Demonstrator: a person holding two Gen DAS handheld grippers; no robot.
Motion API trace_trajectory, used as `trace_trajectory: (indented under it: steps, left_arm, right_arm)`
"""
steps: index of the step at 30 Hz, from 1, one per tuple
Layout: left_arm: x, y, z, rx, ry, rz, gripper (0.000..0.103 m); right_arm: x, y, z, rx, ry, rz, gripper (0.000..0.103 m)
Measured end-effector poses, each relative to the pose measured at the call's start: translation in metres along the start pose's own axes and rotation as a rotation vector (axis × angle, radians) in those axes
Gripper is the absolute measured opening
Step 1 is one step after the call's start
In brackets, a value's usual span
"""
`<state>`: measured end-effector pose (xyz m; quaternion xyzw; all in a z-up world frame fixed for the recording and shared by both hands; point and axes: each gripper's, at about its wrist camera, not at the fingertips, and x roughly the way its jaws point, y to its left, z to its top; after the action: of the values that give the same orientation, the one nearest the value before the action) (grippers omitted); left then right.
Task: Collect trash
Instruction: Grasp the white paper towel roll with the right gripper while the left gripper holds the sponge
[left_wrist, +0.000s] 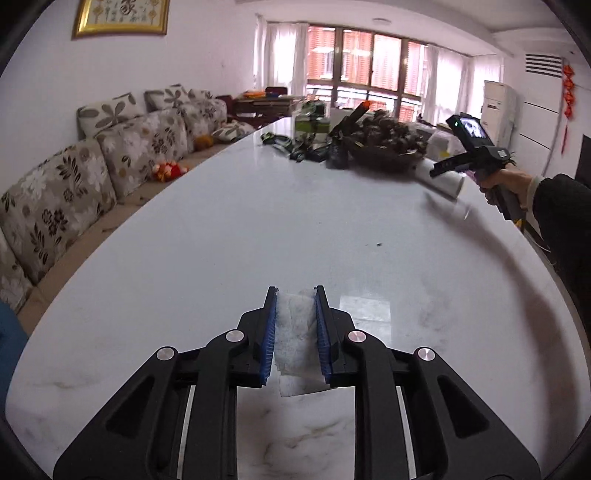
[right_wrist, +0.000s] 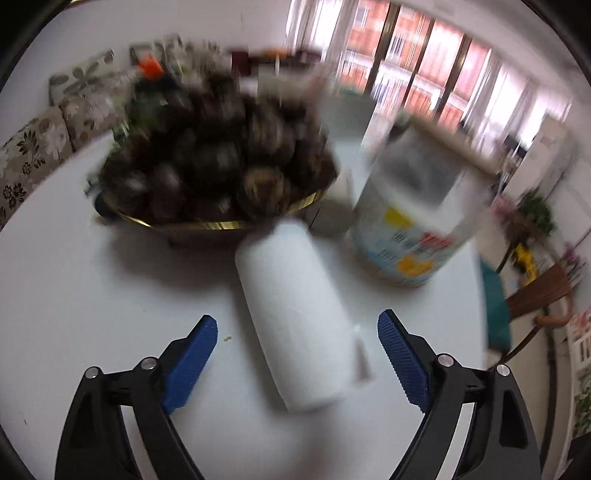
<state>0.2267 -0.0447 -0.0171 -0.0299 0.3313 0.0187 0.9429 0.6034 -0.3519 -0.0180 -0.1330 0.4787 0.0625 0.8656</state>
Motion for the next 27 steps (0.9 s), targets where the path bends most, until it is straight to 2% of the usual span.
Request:
trace_trajectory:
  steps: [1,2,3,4,6,10,13,16,18,20,22,24,27]
  left_arm:
    - [0.004,0.002,-0.001,-0.014,0.023,-0.008,0.019]
    - [0.006,0.002,0.001,-0.029,0.044,-0.024,0.019]
    - [0.007,0.003,0.001,-0.039,0.060,-0.035,0.019]
    - [0.010,0.004,0.001,-0.049,0.077,-0.042,0.019]
    - [0.015,0.000,-0.001,-0.036,0.101,-0.029,0.019]
    - [0.018,-0.006,-0.005,-0.024,0.141,-0.061,0.019]
    - [0.012,-0.012,-0.008,0.005,0.130,-0.064,0.019]
    - [-0.004,-0.022,-0.011,0.052,0.072,-0.063,0.019]
    - [-0.026,-0.027,-0.016,0.095,0.022,-0.040,0.019]
    - [-0.060,-0.023,-0.024,0.098,0.011,-0.107,0.020]
    - [-0.094,-0.020,-0.037,0.144,-0.012,-0.122,0.020]
    - [-0.136,-0.013,-0.062,0.203,-0.043,-0.115,0.021]
    - [-0.178,0.002,-0.102,0.221,-0.026,-0.146,0.021]
  right_arm:
    - [0.010,0.002,-0.001,-0.005,0.022,-0.038,0.087]
    - [0.015,0.000,-0.004,0.037,0.028,-0.029,0.079]
    - [0.014,-0.007,-0.007,0.118,0.027,0.046,0.055]
    - [0.009,-0.011,-0.015,0.184,0.017,0.079,0.054]
    - [-0.004,-0.007,-0.041,0.207,-0.003,0.111,0.054]
    - [-0.048,0.007,-0.112,0.297,-0.003,0.251,0.054]
    - [-0.100,0.033,-0.197,0.424,0.012,0.363,0.054]
    - [-0.152,0.070,-0.275,0.473,0.028,0.374,0.054]
    - [-0.185,0.093,-0.325,0.519,0.033,0.404,0.054]
    - [-0.221,0.119,-0.377,0.538,0.028,0.404,0.054]
    - [-0.263,0.148,-0.435,0.581,-0.007,0.465,0.054]
    - [-0.297,0.175,-0.473,0.568,-0.043,0.483,0.054]
    - [-0.352,0.229,-0.535,0.485,-0.128,0.462,0.054]
